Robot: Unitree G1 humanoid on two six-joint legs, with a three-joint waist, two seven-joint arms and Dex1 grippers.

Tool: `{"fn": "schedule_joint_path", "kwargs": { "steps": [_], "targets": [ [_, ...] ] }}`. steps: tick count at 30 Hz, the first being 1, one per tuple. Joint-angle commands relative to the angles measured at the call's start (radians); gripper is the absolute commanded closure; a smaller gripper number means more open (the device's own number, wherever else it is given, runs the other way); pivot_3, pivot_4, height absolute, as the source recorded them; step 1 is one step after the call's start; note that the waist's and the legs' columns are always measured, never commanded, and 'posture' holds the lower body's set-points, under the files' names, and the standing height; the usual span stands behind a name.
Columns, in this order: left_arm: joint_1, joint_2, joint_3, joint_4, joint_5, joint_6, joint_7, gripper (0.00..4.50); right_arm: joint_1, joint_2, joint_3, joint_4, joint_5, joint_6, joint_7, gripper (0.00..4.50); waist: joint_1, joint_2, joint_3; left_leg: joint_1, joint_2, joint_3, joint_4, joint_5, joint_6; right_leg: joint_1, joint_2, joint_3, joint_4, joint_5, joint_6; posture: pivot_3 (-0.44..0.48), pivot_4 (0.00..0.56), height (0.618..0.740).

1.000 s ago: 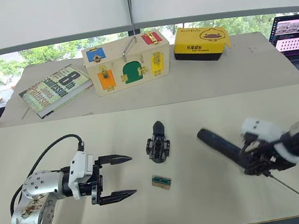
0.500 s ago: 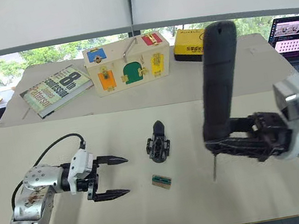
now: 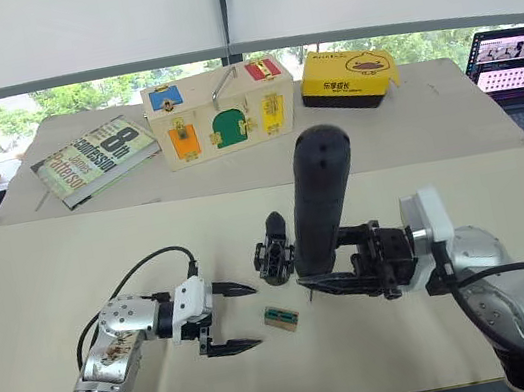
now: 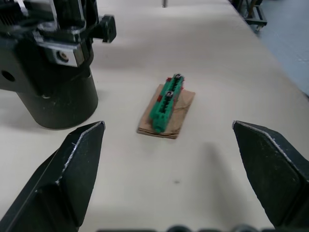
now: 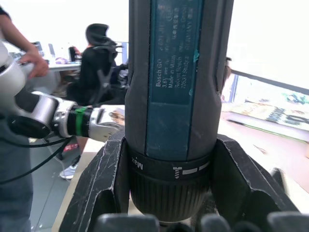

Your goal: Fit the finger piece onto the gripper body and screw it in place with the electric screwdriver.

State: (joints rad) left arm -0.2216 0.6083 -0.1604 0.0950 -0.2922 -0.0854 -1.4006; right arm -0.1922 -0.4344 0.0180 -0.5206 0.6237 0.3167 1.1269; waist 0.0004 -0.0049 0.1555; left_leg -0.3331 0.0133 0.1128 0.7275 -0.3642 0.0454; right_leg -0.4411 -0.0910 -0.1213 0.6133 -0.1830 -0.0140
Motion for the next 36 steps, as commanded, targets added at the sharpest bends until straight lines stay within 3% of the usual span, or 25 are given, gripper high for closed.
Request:
{"fn": "schedule_joint_path", "kwargs": {
  "steps": [1, 20, 36],
  "targets": [
    [0.0, -0.021, -0.026, -0.003, 0.043, -0.032, 0.046, 0.0, -0.038, 0.026, 0.026, 0.009, 0.008, -0.103, 0.045, 2.6, -0.001, 0.0, 0.0, 0.0, 0.0, 0.0, 0.0, 0.0, 0.0, 0.0, 0.0, 0.0, 0.0, 0.0, 0.0, 0.0, 0.15, 0.74],
    [0.029, -0.062, -0.088, -0.022, 0.065, -0.009, 0.094, 0.0, -0.027, 0.062, 0.174, 0.098, -0.051, -0.225, 0.089, 2.6, 0.002, 0.001, 0.0, 0.002, 0.001, -0.001, 0.001, 0.0, 0.0, 0.001, -0.001, 0.001, 0.002, 0.0, 0.0, 0.0, 0.15, 0.74],
    [0.017, -0.074, -0.118, -0.019, 0.086, -0.013, 0.106, 0.0, -0.035, 0.046, 0.163, 0.139, -0.07, -0.249, 0.09, 2.6, 0.01, 0.001, 0.0, 0.002, 0.001, -0.002, 0.001, 0.0, 0.0, 0.001, -0.002, 0.001, 0.001, 0.0, 0.0, 0.0, 0.15, 0.74]
  ]
}}
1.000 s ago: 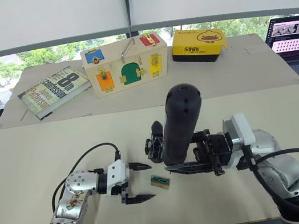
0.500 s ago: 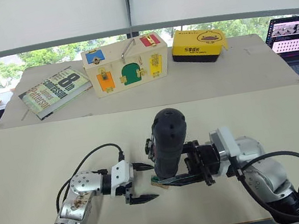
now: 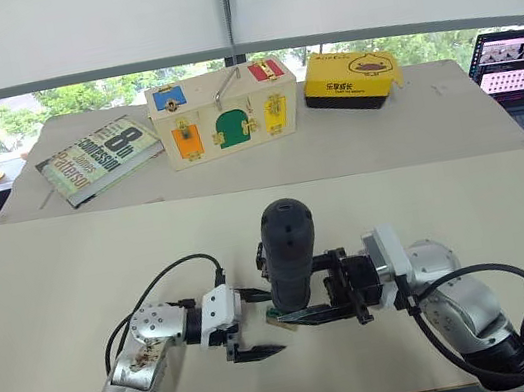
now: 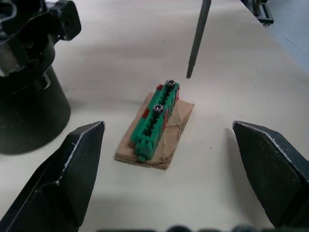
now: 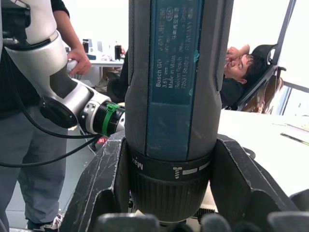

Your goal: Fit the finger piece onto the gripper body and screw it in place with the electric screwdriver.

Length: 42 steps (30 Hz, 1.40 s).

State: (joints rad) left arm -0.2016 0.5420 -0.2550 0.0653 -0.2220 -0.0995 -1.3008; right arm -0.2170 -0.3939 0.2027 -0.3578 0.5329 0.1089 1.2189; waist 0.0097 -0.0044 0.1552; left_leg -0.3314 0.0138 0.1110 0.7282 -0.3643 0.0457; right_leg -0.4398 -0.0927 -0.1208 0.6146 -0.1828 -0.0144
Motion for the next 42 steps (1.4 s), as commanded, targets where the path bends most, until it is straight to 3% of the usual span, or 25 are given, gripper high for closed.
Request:
{"fn": "schedule_joint_path", "kwargs": {
  "steps": [1, 42],
  "targets": [
    [-0.004, -0.007, -0.024, 0.012, 0.015, 0.002, 0.007, 0.0, -0.01, 0.006, -0.021, -0.022, 0.021, -0.044, -0.002, 2.6, 0.001, 0.0, 0.0, 0.0, 0.0, 0.0, 0.0, 0.0, 0.0, 0.0, 0.0, 0.0, 0.0, 0.0, 0.0, 0.0, 0.15, 0.74],
    [0.012, -0.004, -0.023, 0.038, 0.023, -0.005, 0.009, 0.0, 0.006, -0.002, -0.032, 0.005, 0.013, -0.054, -0.008, 2.6, 0.002, 0.001, 0.0, 0.0, 0.0, -0.001, 0.0, 0.0, 0.001, 0.001, -0.001, 0.0, 0.0, 0.0, 0.0, 0.0, 0.15, 0.74]
  ]
}}
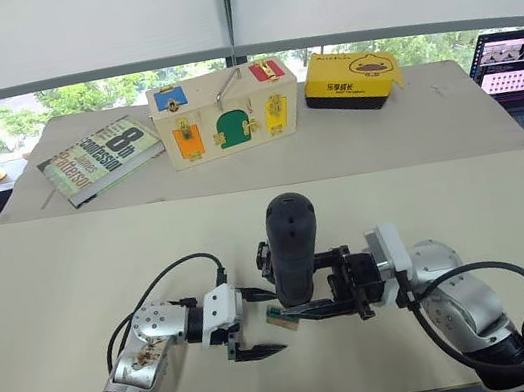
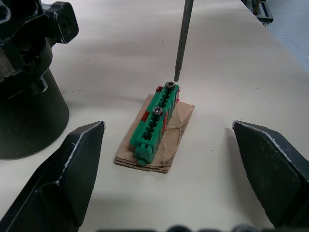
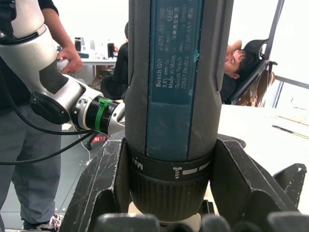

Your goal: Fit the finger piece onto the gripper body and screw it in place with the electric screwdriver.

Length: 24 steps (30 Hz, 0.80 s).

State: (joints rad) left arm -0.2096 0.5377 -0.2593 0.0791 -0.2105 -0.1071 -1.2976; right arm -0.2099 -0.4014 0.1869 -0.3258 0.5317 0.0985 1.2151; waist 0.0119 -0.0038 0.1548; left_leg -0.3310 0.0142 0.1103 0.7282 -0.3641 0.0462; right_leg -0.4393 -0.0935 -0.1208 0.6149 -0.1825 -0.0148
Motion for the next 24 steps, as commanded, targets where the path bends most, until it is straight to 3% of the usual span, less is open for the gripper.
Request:
{"fn": "schedule_joint_path", "kwargs": {
  "steps": [1, 24],
  "targets": [
    [0.021, 0.0, -0.018, 0.023, 0.01, 0.003, 0.006, 0.0, -0.001, 0.006, -0.017, -0.028, 0.015, -0.043, -0.006, 2.6, 0.0, 0.0, 0.0, 0.0, 0.0, 0.0, 0.0, 0.0, 0.0, 0.0, 0.0, 0.0, 0.0, 0.0, 0.0, 0.0, 0.15, 0.74],
    [0.04, 0.005, -0.018, 0.027, 0.01, -0.003, 0.004, 0.0, 0.001, 0.008, 0.006, -0.031, 0.009, -0.037, -0.014, 2.6, -0.001, 0.001, -0.001, 0.0, 0.0, 0.0, 0.0, 0.0, 0.0, 0.0, 0.0, 0.0, 0.0, 0.0, 0.0, 0.0, 0.15, 0.74]
  ]
}}
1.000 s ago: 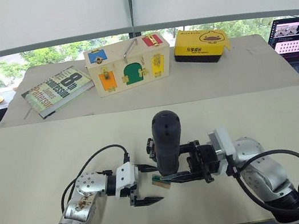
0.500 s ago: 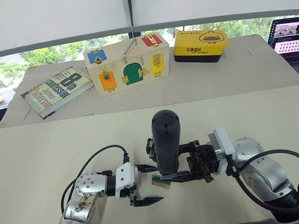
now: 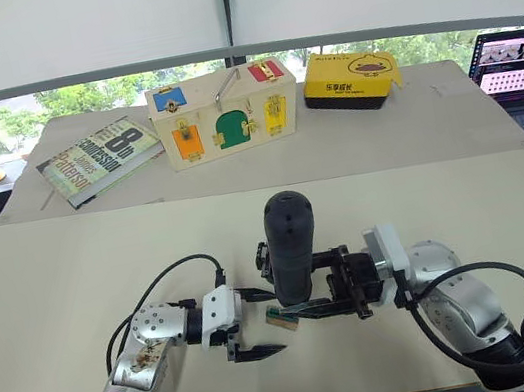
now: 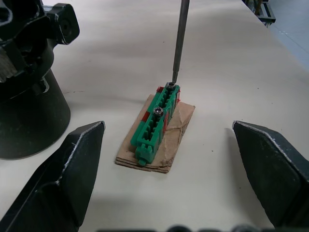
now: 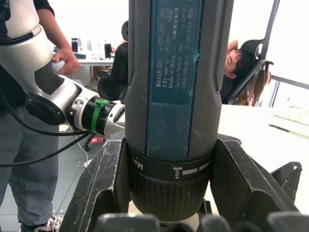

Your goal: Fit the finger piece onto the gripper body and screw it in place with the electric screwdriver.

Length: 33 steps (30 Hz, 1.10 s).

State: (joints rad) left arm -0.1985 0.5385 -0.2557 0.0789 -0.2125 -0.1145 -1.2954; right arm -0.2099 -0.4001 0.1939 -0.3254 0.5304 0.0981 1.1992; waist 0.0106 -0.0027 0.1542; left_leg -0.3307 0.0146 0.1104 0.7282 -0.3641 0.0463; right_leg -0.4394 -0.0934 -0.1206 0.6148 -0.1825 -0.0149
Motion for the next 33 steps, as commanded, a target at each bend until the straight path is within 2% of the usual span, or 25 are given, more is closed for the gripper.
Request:
{"fn": "schedule_joint_path", "kwargs": {
  "steps": [1, 33],
  "targets": [
    [0.029, 0.004, -0.022, 0.028, 0.012, 0.004, 0.001, 0.0, 0.001, 0.007, 0.001, -0.031, 0.01, -0.036, 0.002, 2.6, 0.0, 0.0, 0.0, 0.0, 0.0, 0.0, 0.0, 0.0, 0.0, 0.0, 0.0, 0.0, 0.0, 0.0, 0.0, 0.0, 0.15, 0.74],
    [0.037, 0.007, -0.026, 0.03, 0.008, -0.001, 0.006, 0.0, 0.006, 0.002, 0.005, -0.045, 0.022, -0.011, -0.001, 2.6, -0.001, 0.0, 0.0, 0.0, 0.0, 0.0, 0.0, 0.0, 0.0, 0.0, 0.0, 0.0, 0.0, 0.0, 0.0, 0.0, 0.15, 0.74]
  ]
}}
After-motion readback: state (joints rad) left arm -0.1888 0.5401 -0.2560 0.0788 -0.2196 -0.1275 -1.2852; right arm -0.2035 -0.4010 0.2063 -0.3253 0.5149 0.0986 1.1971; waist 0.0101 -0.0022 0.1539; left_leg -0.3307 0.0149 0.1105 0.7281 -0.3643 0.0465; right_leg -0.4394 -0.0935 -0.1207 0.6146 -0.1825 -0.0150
